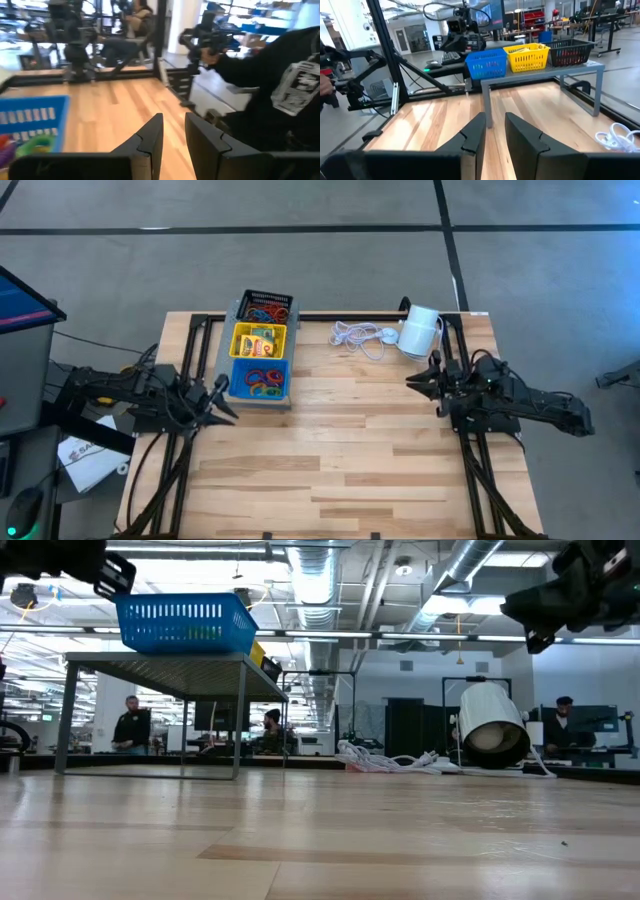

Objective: Pick & Place Office Desk Supplies
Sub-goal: Return to Home Position

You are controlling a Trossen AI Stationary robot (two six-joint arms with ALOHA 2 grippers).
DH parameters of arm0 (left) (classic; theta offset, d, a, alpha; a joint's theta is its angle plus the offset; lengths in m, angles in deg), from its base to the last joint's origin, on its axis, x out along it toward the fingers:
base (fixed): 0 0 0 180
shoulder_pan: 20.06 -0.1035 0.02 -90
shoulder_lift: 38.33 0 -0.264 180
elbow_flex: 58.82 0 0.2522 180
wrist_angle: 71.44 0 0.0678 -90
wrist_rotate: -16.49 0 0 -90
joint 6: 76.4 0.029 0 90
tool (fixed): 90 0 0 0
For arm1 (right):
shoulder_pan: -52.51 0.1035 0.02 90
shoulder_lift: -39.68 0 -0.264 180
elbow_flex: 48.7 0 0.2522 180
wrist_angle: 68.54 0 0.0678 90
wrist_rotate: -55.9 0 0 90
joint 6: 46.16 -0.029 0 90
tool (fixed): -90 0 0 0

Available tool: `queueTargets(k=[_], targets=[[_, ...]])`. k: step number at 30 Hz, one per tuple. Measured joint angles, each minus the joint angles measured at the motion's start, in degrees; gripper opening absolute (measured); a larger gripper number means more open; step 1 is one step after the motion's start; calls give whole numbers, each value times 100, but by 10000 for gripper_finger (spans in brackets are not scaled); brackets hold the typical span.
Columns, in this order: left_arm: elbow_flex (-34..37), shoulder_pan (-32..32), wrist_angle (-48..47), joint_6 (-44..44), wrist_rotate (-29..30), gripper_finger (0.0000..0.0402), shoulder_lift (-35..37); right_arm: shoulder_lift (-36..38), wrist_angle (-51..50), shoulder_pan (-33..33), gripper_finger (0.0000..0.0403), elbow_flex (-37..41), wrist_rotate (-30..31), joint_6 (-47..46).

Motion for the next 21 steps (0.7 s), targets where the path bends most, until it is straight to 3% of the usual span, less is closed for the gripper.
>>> queueTargets(k=[11,21], targets=[[0,292,-244,-329,-1075,76,-1,-1,4,-4,71,-2,-298,-163],[-4,664,-647,-326,-927,76,149,-1,13,-4,71,-2,-300,-408]])
